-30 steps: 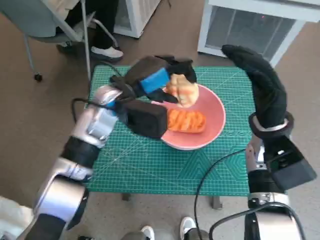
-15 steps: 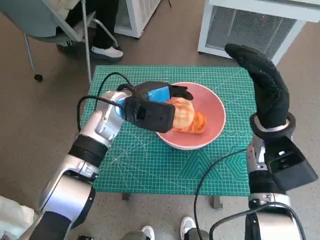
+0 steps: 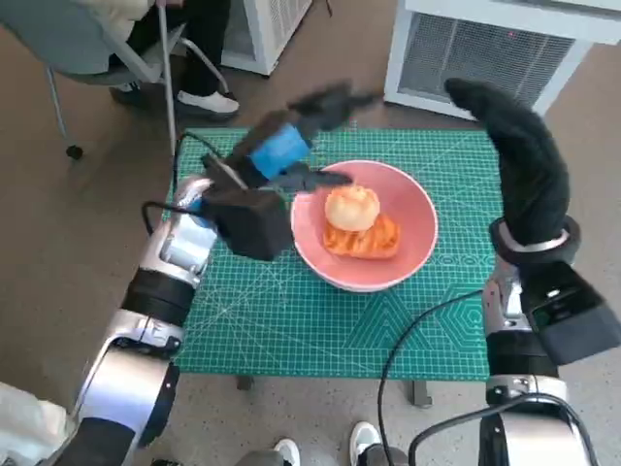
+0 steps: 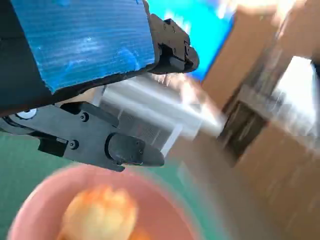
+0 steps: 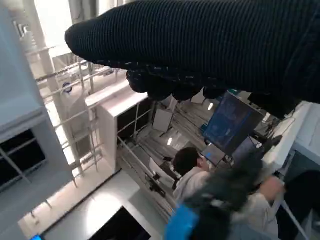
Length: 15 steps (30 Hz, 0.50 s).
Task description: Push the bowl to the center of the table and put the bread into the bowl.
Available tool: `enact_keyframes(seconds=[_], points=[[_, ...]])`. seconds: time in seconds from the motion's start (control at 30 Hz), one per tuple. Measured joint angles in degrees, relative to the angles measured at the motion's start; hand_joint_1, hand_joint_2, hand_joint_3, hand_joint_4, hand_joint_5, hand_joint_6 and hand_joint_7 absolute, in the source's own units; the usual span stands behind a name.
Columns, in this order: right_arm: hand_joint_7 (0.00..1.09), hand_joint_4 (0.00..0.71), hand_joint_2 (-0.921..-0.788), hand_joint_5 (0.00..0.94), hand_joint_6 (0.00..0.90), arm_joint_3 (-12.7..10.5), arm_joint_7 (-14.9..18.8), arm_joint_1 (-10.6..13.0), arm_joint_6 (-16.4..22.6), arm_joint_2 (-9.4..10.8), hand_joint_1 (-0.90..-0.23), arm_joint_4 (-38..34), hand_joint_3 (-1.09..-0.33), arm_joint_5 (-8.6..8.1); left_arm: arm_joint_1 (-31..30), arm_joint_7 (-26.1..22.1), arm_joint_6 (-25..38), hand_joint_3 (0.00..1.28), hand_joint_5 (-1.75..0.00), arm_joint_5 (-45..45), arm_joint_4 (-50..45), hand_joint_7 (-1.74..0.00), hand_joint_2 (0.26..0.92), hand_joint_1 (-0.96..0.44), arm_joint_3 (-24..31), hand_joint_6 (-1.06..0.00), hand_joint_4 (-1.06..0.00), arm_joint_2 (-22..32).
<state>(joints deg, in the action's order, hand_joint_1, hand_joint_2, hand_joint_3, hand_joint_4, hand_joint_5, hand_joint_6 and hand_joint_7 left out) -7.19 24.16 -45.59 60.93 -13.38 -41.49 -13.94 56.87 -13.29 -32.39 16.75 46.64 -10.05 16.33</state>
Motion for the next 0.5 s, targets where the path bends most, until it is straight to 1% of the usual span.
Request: enact_keyframes(seconds=[0.07,0.13,0.17,0.2,0.3,0.4,0.5], points=[[0.06,0.285,-0.921,0.0,0.306,0.0,0.1,-0.1,-0.2,0.0,-0.604,0.1,-0.765,-0.07,0.0,0.4,-0.5,0.18,-0.03,-0.1,0.3,-0.07,0.921,-0.46,0.0,-0.36,-0.21,0.0],[0.06,0.281,-0.921,0.0,0.306,0.0,0.2,-0.1,-0.3,0.0,-0.599,0.2,-0.765,-0.07,-0.1,0.5,-0.9,0.29,-0.04,-0.2,0.7,-0.07,0.921,-0.49,0.2,-0.37,-0.25,-0.2],[0.06,0.279,-0.921,0.0,0.305,0.0,0.0,-0.2,-0.7,0.1,-0.595,0.4,-0.765,0.18,-0.8,1.0,-1.6,0.37,-0.05,-1.4,0.5,-0.07,0.921,-0.5,1.2,-0.37,-0.28,-0.7],[0.06,0.278,-0.921,0.0,0.304,0.0,-0.3,-0.3,-1.2,0.2,-0.592,0.6,-0.765,0.4,-1.9,2.1,-2.9,0.42,-0.05,-3.6,-0.1,-0.07,0.921,-0.51,2.9,-0.38,-0.29,-1.4],[0.06,0.275,-0.921,0.0,0.302,-0.3,-1.9,-0.9,-2.6,0.2,-0.584,1.2,-0.766,1.05,-5.3,4.5,-5.9,0.51,-0.04,-9.7,-3.1,-0.07,0.921,-0.51,7.1,-0.37,-0.3,-4.0],[0.06,0.274,-0.921,0.0,0.301,-0.7,-3.1,-1.5,-3.8,0.2,-0.58,1.9,-0.768,1.22,-7.5,5.6,-7.1,0.55,-0.03,-12.8,-5.9,-0.06,0.921,-0.51,9.0,-0.36,-0.3,-5.2],[0.06,0.276,-0.921,0.002,0.299,-0.8,-3.6,-2.1,-4.9,0.2,-0.574,2.7,-0.77,1.33,-8.8,6.2,-8.0,0.57,-0.02,-13.2,-7.7,-0.06,0.921,-0.52,9.9,-0.35,-0.29,-5.5]])
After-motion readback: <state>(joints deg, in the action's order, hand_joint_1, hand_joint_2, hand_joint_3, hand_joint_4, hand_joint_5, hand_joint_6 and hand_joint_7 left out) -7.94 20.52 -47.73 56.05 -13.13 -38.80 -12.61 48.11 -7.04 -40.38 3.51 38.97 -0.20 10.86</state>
